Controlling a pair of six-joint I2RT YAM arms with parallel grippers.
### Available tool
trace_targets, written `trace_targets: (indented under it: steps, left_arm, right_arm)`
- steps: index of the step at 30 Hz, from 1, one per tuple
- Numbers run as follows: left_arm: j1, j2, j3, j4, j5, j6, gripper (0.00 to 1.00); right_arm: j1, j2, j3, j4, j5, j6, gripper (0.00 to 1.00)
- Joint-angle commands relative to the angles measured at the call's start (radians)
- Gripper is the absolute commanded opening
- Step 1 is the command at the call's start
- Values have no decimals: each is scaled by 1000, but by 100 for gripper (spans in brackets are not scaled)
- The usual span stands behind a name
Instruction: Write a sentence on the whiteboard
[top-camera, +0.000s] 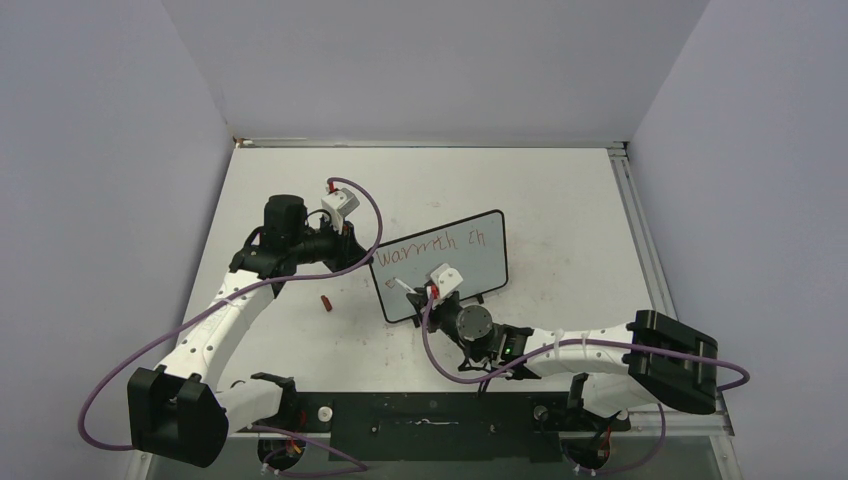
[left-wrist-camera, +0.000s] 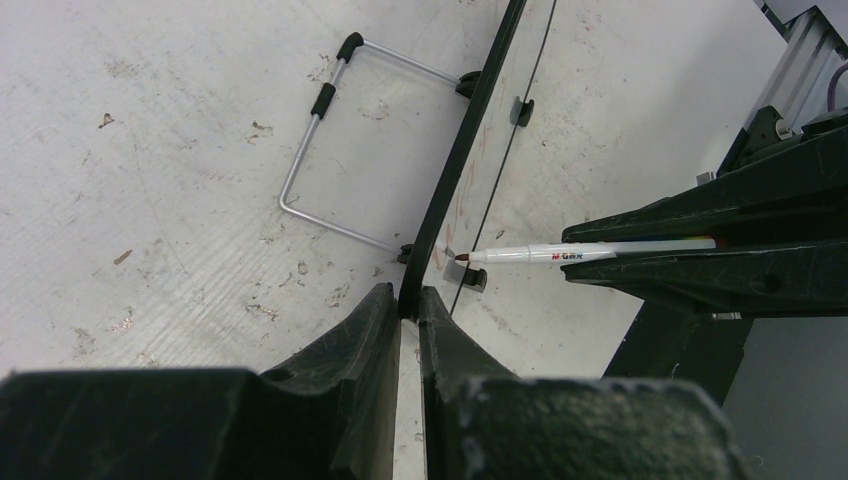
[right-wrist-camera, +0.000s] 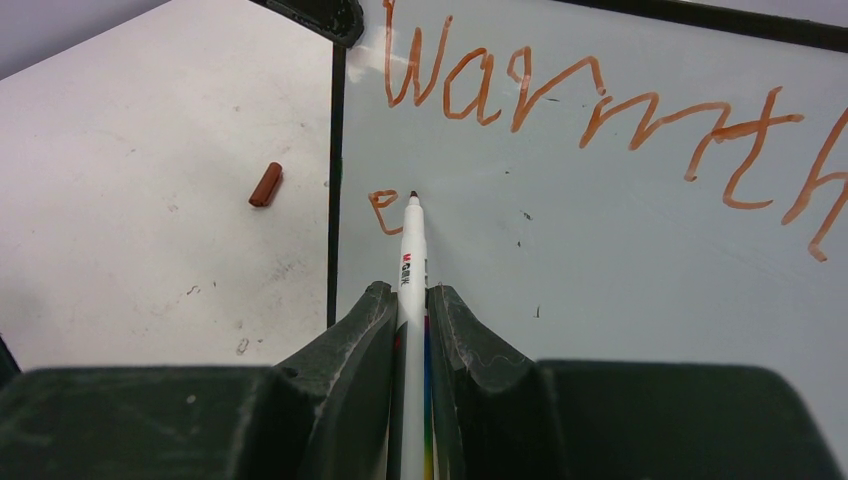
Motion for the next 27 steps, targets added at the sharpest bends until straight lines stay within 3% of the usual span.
trace_targets:
  steps: [1,15,27]
  left_arm:
    - [4,0,-4,-42,-29,23,0]
    - [4,1,-4,-41,-31,23,0]
    - [5,1,-4,-41,-32,23,0]
  right_arm:
    - [6,6,29,43,36,0,5]
    - [13,-4,-44,6,52,73,5]
    - [13,-19,-3,31,106,38,5]
